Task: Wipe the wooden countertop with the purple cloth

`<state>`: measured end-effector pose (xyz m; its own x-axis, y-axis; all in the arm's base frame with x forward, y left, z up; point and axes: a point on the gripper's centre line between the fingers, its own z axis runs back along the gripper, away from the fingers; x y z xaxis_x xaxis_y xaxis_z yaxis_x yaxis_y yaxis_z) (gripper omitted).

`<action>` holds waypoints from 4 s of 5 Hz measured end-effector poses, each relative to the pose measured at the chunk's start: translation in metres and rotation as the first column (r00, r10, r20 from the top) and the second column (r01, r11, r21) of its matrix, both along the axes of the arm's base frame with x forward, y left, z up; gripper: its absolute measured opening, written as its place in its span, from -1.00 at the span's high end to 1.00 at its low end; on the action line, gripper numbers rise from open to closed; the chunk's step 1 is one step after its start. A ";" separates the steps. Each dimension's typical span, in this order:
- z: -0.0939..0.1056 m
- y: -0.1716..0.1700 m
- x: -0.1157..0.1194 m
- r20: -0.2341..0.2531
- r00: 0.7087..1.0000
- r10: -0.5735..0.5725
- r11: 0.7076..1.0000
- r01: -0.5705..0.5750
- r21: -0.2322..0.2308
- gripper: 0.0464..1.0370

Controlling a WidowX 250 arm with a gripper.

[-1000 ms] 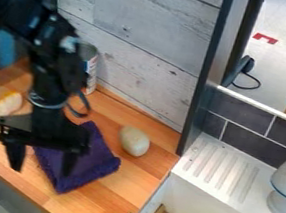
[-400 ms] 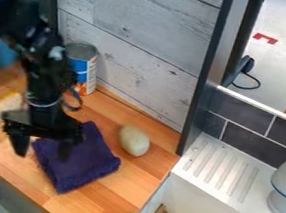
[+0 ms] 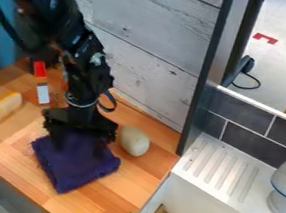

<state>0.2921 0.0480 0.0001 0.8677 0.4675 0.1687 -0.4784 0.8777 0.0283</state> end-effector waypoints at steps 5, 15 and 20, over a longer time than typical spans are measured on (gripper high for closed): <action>-0.021 0.026 0.010 -0.019 0.999 0.041 0.999 -0.041 -0.021 -0.93; -0.024 0.032 0.020 -0.008 0.996 0.091 0.996 -0.091 -0.015 -0.93; -0.031 -0.016 0.005 -0.039 0.999 -0.007 1.000 0.006 -0.027 -0.93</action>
